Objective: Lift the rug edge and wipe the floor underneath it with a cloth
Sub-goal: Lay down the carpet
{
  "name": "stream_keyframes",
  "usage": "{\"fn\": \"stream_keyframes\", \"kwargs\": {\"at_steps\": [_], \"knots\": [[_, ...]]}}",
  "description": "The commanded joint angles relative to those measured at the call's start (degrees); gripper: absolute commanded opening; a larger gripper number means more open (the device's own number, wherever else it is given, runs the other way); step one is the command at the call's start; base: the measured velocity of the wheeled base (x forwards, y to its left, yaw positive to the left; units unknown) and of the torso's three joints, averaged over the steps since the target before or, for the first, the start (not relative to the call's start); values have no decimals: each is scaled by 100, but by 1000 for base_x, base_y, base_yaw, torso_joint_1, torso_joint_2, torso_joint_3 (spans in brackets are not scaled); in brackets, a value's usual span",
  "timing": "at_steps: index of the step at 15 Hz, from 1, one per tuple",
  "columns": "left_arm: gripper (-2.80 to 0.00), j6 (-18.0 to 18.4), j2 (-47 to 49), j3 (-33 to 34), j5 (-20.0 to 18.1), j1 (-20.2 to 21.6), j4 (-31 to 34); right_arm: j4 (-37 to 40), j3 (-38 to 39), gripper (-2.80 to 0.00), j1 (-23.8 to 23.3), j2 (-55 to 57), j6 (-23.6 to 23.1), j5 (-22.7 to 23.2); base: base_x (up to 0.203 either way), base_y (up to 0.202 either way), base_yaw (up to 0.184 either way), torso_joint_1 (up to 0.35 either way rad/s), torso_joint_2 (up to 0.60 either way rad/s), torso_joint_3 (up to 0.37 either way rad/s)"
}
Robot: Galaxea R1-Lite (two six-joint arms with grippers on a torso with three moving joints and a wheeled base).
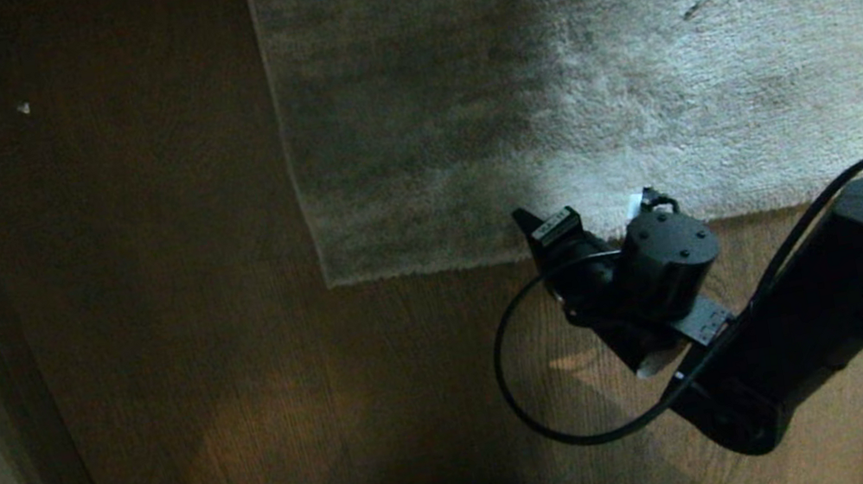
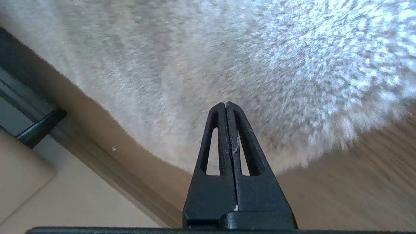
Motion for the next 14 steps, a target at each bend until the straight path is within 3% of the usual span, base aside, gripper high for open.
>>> {"fn": "stream_keyframes", "kwargs": {"at_steps": [1, 9, 14], "knots": [[-280, 0, -2, 0, -4, 0, 0, -277, -241, -280, -33, 453, 36, -10, 0, 0, 0, 0, 0, 0], [-280, 0, -2, 0, -4, 0, 0, -277, -447, -280, -51, 601, 19, -49, 0, 0, 0, 0, 0, 0], [-280, 0, -2, 0, 4, 0, 0, -277, 66, -280, -65, -379, 3, -30, 0, 0, 0, 0, 0, 0]]}}
